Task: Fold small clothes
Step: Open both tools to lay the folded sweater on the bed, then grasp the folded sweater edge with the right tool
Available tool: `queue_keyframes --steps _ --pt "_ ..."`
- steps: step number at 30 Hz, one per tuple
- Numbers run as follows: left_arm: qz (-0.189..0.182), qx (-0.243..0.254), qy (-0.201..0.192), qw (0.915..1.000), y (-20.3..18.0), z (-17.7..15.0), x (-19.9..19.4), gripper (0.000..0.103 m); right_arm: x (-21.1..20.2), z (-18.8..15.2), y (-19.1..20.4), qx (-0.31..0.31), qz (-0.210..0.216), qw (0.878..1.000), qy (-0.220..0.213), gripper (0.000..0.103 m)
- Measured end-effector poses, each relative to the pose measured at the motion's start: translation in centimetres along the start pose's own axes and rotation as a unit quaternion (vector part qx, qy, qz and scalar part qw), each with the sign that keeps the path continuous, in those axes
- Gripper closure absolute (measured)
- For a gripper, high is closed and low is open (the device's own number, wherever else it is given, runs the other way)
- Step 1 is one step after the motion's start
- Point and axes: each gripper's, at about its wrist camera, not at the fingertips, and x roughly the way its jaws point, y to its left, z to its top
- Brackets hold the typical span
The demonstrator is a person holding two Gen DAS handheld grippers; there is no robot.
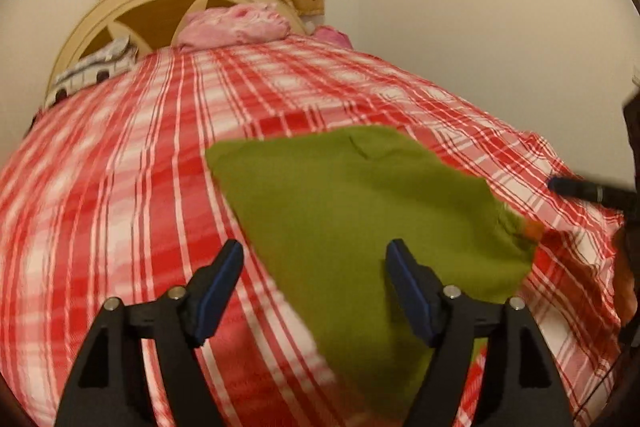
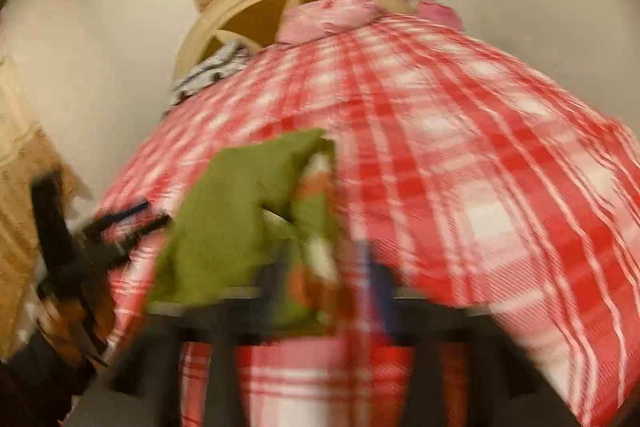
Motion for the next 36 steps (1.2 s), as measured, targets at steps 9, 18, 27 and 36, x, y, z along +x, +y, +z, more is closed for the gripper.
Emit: queue_keyframes --steps 9,18,27,36 --pt "-0.027 -0.033 0.003 0.9991 0.1 -2.2 1.0 0.021 6.5 4.2 4.0 -0.032 0.022 0.998 0.051 0.040" --pt "-0.055 -0.033 0.004 0.9979 0.0 -2.9 1.4 0.015 10.4 3.7 3.2 -0.024 0.006 0.995 0.097 0.087" --pt "-0.057 -0.024 0.037 0.9974 -0.5 -3.5 2.8 0.003 11.7 3.3 -0.8 0.035 -0.049 0.993 0.100 0.086" --pt "-0.064 -0.047 0.050 0.9956 0.1 -3.7 3.2 0.001 6.9 4.8 4.0 -0.059 -0.033 0.998 0.011 0.068"
